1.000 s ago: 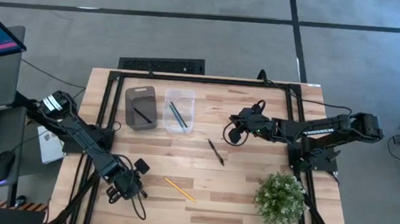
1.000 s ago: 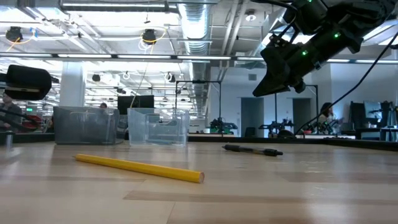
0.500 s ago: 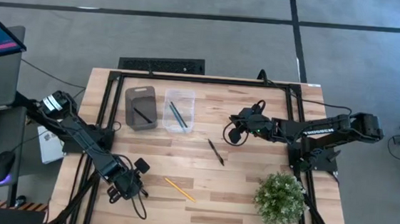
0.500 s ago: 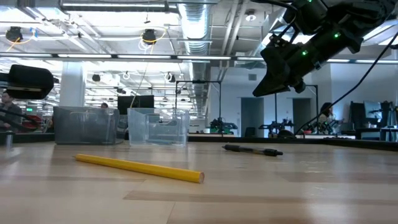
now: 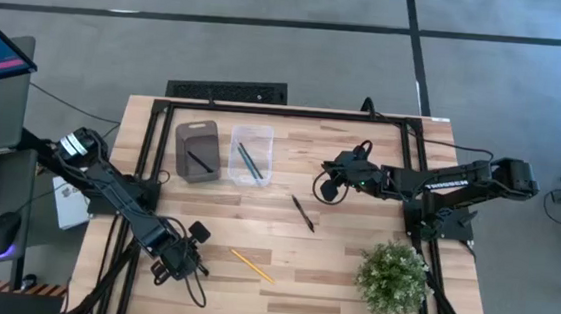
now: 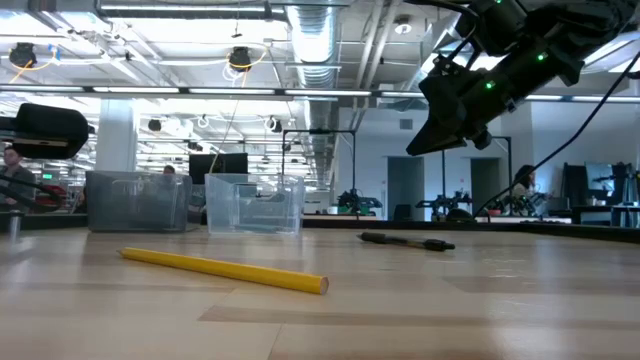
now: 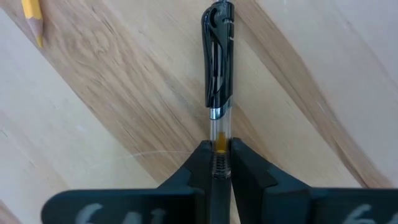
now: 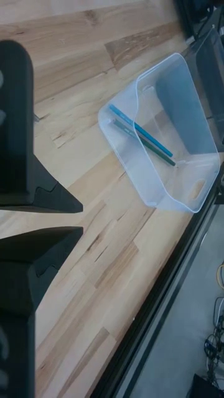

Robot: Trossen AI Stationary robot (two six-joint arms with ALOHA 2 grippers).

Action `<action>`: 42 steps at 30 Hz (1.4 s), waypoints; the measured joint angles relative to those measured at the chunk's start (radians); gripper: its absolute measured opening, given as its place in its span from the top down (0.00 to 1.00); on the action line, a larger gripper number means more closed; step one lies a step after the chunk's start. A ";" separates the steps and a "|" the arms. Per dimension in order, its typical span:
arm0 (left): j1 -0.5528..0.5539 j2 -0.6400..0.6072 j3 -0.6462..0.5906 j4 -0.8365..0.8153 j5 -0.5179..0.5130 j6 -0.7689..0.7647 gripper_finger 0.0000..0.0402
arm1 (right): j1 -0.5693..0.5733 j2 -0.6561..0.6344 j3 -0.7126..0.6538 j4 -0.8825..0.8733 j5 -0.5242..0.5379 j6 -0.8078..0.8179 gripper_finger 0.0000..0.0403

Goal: Sort pens & pencils
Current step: Put the bottom black pen into the black bin

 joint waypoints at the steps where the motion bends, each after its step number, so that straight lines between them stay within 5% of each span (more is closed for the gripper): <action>1: 0.000 0.000 0.003 -0.003 -0.001 0.000 0.94 | 0.000 0.000 0.000 0.000 0.000 0.000 0.83; 23: 0.125 -0.035 0.106 -0.166 0.025 0.041 0.95 | 0.000 0.000 0.000 0.000 0.000 0.000 0.83; 42: 0.460 -0.505 0.163 -0.387 -0.255 0.367 0.94 | 0.000 0.000 0.000 0.000 0.000 -0.011 0.83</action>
